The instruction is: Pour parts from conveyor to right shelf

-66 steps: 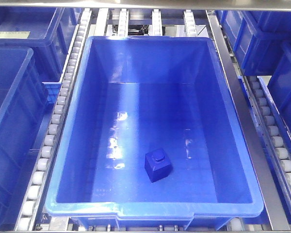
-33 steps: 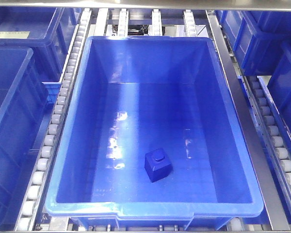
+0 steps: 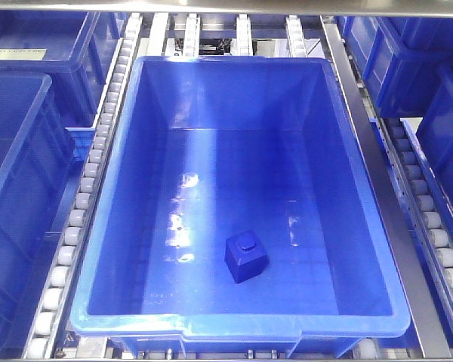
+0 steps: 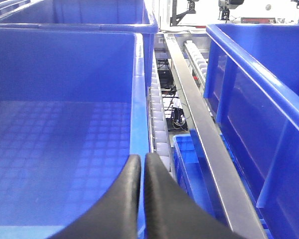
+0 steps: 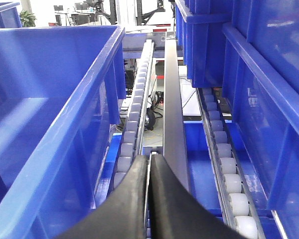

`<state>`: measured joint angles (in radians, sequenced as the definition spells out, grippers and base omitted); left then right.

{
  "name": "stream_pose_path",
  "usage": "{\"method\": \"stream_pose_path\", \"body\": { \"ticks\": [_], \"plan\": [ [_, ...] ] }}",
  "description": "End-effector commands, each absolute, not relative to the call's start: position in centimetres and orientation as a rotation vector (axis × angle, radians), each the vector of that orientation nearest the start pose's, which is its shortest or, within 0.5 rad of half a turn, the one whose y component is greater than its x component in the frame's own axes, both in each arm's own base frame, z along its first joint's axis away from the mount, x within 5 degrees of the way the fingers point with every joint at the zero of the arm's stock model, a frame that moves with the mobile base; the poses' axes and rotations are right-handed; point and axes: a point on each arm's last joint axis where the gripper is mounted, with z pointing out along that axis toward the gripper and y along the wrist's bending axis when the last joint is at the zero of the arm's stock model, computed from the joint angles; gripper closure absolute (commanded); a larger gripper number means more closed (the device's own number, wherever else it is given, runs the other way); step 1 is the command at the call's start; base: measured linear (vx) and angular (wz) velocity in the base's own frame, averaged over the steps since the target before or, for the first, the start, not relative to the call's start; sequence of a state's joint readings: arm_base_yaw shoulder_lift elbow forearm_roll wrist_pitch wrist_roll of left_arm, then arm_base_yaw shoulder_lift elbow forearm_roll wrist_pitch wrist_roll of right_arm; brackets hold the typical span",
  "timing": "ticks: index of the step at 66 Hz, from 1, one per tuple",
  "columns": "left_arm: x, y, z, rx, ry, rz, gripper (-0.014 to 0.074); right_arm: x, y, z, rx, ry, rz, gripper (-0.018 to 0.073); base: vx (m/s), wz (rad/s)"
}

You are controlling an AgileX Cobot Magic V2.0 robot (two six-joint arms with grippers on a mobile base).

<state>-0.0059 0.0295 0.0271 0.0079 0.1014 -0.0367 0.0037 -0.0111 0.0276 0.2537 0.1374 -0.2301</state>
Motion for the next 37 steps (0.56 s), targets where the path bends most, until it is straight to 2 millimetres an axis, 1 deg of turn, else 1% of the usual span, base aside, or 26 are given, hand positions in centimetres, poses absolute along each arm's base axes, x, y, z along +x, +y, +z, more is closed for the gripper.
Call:
{"method": "stream_pose_path", "body": {
  "ticks": [1, 37],
  "plan": [
    [6.05, -0.01, 20.6, -0.034, 1.558, -0.037, 0.0603, 5.62, 0.15, 19.62, 0.0, 1.563, 0.024, 0.0568, 0.0, 0.0],
    [6.05, -0.01, 20.6, -0.034, 1.558, -0.037, 0.0603, 5.62, 0.15, 19.62, 0.0, 1.563, 0.024, 0.0568, 0.0, 0.0]
  ]
}}
